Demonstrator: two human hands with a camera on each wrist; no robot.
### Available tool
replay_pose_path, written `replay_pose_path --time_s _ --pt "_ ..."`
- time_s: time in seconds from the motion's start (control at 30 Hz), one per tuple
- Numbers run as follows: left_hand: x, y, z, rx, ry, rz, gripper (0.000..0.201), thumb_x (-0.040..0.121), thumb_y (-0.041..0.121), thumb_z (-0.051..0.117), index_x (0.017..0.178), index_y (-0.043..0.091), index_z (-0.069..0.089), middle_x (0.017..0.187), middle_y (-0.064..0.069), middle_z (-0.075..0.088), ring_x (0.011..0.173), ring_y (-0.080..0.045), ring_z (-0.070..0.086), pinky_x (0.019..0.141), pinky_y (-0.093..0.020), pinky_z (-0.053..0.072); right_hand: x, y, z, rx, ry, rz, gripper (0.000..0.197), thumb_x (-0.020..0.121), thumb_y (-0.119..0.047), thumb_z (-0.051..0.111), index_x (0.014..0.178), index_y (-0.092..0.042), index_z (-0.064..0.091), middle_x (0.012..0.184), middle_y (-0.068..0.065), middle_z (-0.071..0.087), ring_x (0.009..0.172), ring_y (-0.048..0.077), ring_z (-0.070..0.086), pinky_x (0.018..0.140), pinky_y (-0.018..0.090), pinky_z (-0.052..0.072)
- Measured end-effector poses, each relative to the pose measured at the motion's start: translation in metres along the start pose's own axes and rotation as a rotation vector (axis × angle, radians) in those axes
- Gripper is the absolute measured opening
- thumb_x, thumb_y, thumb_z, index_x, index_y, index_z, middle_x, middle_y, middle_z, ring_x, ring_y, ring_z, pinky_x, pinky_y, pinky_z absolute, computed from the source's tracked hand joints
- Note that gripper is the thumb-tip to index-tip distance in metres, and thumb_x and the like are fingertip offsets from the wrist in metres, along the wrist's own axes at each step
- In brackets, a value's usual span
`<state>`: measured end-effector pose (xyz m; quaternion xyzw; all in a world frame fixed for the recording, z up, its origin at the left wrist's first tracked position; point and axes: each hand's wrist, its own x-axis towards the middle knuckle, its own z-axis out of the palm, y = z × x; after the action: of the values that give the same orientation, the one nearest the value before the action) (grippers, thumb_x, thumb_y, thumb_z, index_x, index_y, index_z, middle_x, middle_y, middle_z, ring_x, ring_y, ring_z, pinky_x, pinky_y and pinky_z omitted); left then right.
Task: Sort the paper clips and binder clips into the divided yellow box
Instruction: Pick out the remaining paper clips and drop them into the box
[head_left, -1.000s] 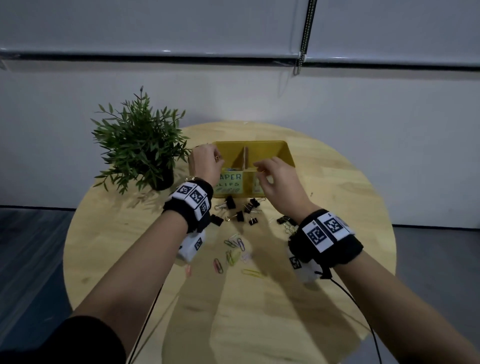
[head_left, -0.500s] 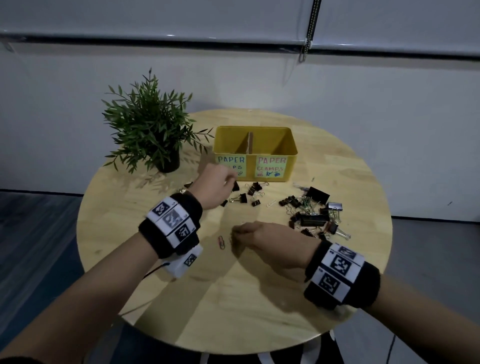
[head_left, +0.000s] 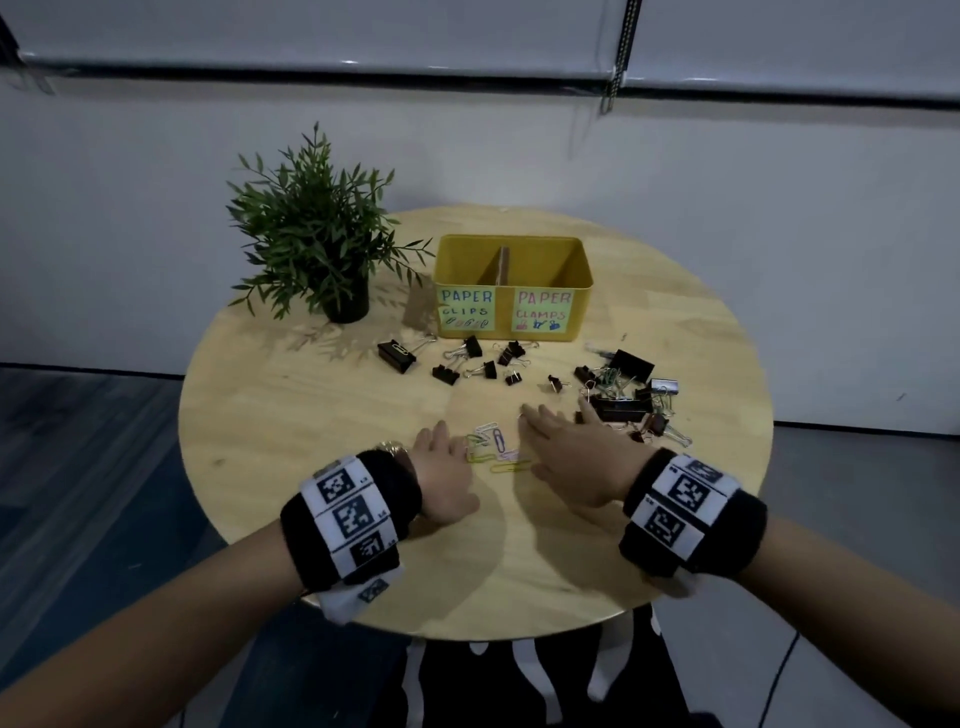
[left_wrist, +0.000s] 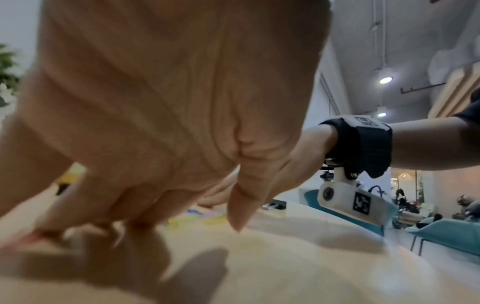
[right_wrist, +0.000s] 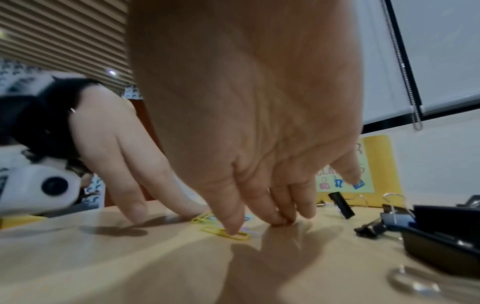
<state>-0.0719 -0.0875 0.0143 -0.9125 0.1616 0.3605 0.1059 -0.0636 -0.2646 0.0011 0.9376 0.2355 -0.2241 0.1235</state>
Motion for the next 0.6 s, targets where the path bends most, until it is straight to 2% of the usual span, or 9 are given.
replay_pose_path --time_s 0.03,0.07,0.17,0.23,0.33,0.43,0.5,0.6 --pt "0.004 0.004 0.004 -0.056 0.007 0.008 0.078 0.098 0.042 0.03 0.148 0.001 -0.014 0.155 -0.027 -0.018 0.145 -0.042 -0.011 0.12 -0.049 0.009 -0.005 -0.001 0.003 0.033 0.004 -0.021 0.063 0.102 -0.03 0.028 0.153 -0.009 -0.004 0.161 0.008 -0.014 0.15 0.025 -0.006 0.118 0.057 -0.004" --pt "0.007 0.007 0.005 -0.12 0.022 0.025 0.082 0.098 0.043 0.031 0.146 0.003 -0.021 0.153 -0.025 -0.025 0.144 -0.041 -0.016 0.12 -0.05 0.006 -0.011 -0.002 0.006 0.079 0.024 -0.015 0.066 0.102 -0.032 0.029 0.153 -0.012 -0.008 0.161 0.007 -0.017 0.149 0.026 -0.009 0.118 0.057 -0.003" --pt "0.018 0.016 -0.011 -0.238 0.094 0.115 0.082 0.099 0.041 0.032 0.144 0.006 -0.027 0.153 -0.018 -0.03 0.145 -0.035 -0.018 0.12 -0.049 0.004 -0.025 0.007 0.013 0.143 0.077 0.167 0.073 0.1 -0.038 0.034 0.152 -0.013 -0.011 0.159 0.013 -0.021 0.148 0.036 -0.011 0.118 0.057 0.003" --pt "0.027 0.025 -0.03 -0.214 0.204 0.208 0.078 0.099 0.035 0.032 0.145 0.01 -0.027 0.154 -0.013 -0.029 0.146 -0.03 -0.019 0.12 -0.051 0.0 -0.032 0.016 0.016 0.137 0.038 0.272 0.074 0.1 -0.044 0.031 0.152 -0.009 -0.008 0.159 0.017 -0.018 0.147 0.039 -0.008 0.118 0.057 0.008" --pt "0.045 0.046 -0.055 -0.111 0.366 0.363 0.073 0.098 0.025 0.032 0.148 0.016 -0.021 0.158 -0.002 -0.022 0.146 -0.024 -0.02 0.117 -0.058 -0.004 -0.039 0.031 0.015 0.2 0.045 0.344 0.075 0.099 -0.051 0.025 0.153 -0.01 -0.005 0.16 0.017 -0.012 0.148 0.038 -0.002 0.117 0.054 0.012" --pt "0.059 0.065 -0.069 0.013 0.33 0.435 0.068 0.099 0.02 0.03 0.151 0.021 -0.013 0.16 0.004 -0.015 0.147 -0.022 -0.016 0.114 -0.064 -0.005 -0.05 0.041 0.012 0.272 -0.023 0.304 0.078 0.098 -0.055 0.026 0.153 -0.013 -0.01 0.161 0.01 -0.014 0.149 0.034 0.002 0.118 0.051 0.013" --pt "0.066 0.071 -0.072 0.089 0.314 0.407 0.064 0.099 0.024 0.029 0.151 0.029 -0.008 0.16 0.006 -0.013 0.148 -0.024 -0.012 0.112 -0.068 -0.004 -0.059 0.044 0.01 0.274 -0.054 0.23 0.075 0.098 -0.054 0.025 0.153 -0.016 -0.01 0.162 0.006 -0.013 0.149 0.031 0.006 0.119 0.051 0.012" --pt "0.069 0.064 -0.072 0.106 0.307 0.352 0.06 0.099 0.032 0.028 0.15 0.038 -0.004 0.161 0.004 -0.01 0.148 -0.028 -0.009 0.111 -0.07 -0.001 -0.071 0.048 0.013 0.242 -0.1 0.168 0.071 0.099 -0.053 0.024 0.153 -0.021 -0.008 0.162 0.002 -0.01 0.15 0.028 0.003 0.119 0.051 0.008"
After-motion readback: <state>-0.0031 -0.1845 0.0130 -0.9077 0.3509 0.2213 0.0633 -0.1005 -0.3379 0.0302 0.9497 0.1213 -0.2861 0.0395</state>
